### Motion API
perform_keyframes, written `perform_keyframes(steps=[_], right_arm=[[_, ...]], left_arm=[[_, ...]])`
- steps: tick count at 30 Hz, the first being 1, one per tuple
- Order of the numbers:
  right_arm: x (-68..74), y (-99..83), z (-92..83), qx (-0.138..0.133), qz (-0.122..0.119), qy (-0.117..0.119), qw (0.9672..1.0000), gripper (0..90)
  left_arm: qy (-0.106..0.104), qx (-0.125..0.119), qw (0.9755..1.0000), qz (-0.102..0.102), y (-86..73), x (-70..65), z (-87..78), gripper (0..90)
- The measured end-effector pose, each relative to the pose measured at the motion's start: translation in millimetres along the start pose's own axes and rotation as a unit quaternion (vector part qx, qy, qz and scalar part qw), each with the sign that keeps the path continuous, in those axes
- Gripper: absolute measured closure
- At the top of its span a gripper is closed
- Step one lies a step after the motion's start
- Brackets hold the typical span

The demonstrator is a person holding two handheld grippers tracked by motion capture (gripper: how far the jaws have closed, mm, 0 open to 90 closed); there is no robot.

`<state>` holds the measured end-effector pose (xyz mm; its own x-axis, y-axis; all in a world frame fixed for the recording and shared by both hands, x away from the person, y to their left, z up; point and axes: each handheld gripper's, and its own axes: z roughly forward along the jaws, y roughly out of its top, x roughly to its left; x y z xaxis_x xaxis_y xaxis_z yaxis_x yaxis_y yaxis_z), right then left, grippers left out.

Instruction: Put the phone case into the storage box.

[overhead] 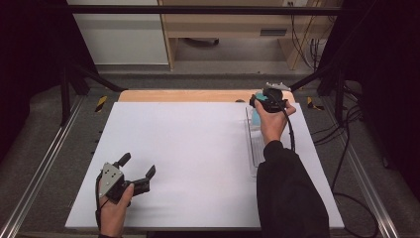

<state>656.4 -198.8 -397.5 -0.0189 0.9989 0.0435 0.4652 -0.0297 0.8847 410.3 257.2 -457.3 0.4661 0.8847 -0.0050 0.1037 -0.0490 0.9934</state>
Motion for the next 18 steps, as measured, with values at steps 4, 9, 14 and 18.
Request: perform_keyframes(steps=[4,9,14,18], right_arm=[[2.5,-1.9,2.7,0.0,0.001,0.002,1.0,17.7],[4.5,-4.4,7.0,0.002,0.002,0.002,1.0,17.7],[6.6,-5.6,8.9,0.001,0.0,0.0,1.0,17.6],[6.7,-6.6,10.4,0.003,0.002,0.0,1.0,17.6]], left_arm=[[0.0,-0.003,1.0,0.001,0.6,0.2,-1.0,2.2],[-0.003,-0.006,1.0,0.002,1.0,-0.8,-0.8,2.1],[-0.006,-0.008,0.9999,0.004,1.5,-0.4,-1.5,1.6],[-0.006,-0.007,1.0,0.003,1.5,-0.6,-1.3,1.6]])
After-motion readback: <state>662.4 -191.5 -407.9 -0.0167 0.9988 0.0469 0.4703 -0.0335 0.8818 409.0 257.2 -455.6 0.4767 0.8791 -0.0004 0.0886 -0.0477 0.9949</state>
